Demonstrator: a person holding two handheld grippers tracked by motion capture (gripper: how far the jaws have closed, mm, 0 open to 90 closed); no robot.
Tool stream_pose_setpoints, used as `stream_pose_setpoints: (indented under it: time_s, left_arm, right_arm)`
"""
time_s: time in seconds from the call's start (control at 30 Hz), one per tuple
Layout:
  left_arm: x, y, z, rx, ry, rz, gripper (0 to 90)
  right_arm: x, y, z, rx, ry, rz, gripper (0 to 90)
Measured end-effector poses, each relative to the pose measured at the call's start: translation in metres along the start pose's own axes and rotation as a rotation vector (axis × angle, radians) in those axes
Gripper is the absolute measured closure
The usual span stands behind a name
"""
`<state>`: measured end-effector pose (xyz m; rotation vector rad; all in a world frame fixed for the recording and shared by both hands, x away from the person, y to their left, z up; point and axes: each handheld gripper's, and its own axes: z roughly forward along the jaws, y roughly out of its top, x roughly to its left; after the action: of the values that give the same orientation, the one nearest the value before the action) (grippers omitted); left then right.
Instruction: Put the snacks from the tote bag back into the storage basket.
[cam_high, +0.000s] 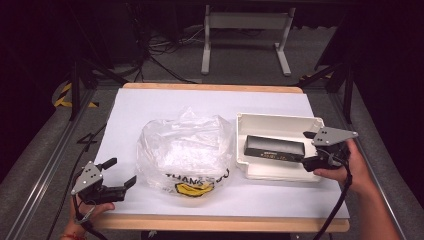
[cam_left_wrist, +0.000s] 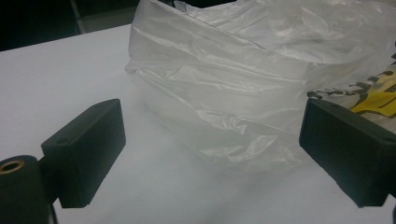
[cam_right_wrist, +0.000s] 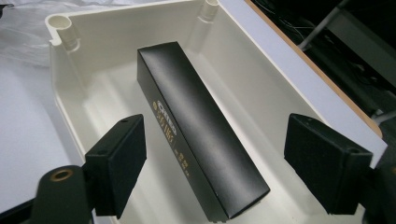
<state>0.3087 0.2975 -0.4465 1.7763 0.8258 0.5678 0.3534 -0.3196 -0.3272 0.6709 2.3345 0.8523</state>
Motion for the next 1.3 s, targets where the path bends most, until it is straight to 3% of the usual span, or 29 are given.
stream_pose_setpoints:
  time_s: [0.2,0.37,0.47,0.67,0.9,1.3]
  left_arm:
    - [0.000,0.000,0.001,-0.001,0.000,0.000,8.0]
    - [0.001,0.000,0.001,0.003,0.006,0.006,8.0]
    - [0.001,0.000,0.000,0.003,0.009,0.008,8.0]
    - [0.002,0.000,0.001,0.004,0.015,0.004,8.0]
    - [0.002,0.000,0.001,0.007,0.015,0.003,8.0]
    - [0.003,-0.001,0.003,0.015,0.014,0.000,8.0]
  right_arm:
    - [0.003,-0.004,-0.010,0.001,-0.048,0.034,21.6]
    - [0.006,-0.011,-0.020,-0.034,-0.056,0.076,19.9]
    - [0.010,-0.019,-0.026,-0.030,-0.085,0.090,17.7]
    - [0.016,-0.031,-0.035,-0.048,-0.091,0.114,16.6]
    - [0.020,-0.048,-0.047,-0.085,-0.128,0.157,15.3]
    - [0.030,-0.080,-0.046,-0.141,-0.257,0.238,9.2]
